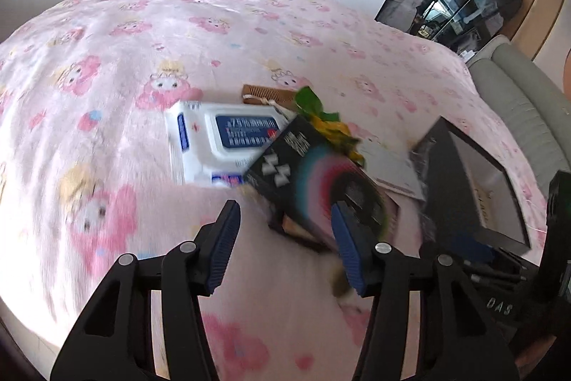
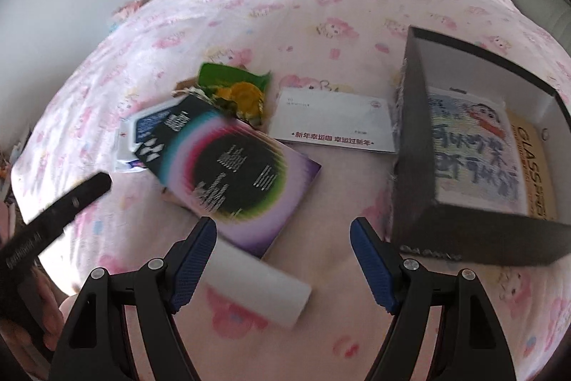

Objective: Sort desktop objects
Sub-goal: 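Grasp the dark Smart Devil screen-protector box with the left gripper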

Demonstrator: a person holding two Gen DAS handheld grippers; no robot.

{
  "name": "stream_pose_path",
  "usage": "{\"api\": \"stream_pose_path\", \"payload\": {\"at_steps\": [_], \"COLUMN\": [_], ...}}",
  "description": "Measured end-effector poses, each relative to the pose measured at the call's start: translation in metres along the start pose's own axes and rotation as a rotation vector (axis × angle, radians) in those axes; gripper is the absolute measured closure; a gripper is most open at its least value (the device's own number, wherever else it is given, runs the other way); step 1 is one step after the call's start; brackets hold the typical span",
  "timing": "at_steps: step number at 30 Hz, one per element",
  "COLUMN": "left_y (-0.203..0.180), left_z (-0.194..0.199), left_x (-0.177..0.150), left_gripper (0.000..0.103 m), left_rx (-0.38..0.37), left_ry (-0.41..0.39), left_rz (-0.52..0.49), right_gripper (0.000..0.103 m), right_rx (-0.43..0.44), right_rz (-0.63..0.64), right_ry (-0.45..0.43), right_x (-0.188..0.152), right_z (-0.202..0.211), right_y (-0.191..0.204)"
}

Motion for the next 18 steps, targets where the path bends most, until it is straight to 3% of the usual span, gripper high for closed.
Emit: {"api": "stream_pose_path", "payload": {"at_steps": [6, 9, 13, 18], "left_y": [-0.001, -0.005, -0.01, -0.009], "left_z": [-0.051, -0.069, -0.065, -0.046], "left_x": [0.015, 0.012, 0.006, 0.005], "left_gripper": [0.05, 0.049, 0.049, 0.049], "left_rx": [0.01, 0.001, 0.032, 0.005], "left_ry": [0.039, 0.074, 0.056, 0.057], "left_rz": [-0.034, -0.045, -0.096, -0.076], "right_gripper": [0.027, 0.028, 0.027, 0.029], "right_rx": [-0.004, 0.036, 0.088, 0.084], "right_rz": [-0.009, -0.025, -0.029, -0.029], "right_ry": [0.061, 0.095, 0.11, 0.065], "right_x": [0.008, 0.009, 0.007, 0.008], "right_z": [-0.039, -0.06, -0.072, -0.052], "right_y": [-0.012, -0.012, -0.006, -0.002]}}
Point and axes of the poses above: each gripper's, at about its wrist camera, not at the fingertips, and z roughly against the way its jaws point, y to its left, x to its top, the point moved 9 cm from there along -z, roughly the way its jaws point, and after that the axes turned 13 degrees about x, right-handed, at the moved point
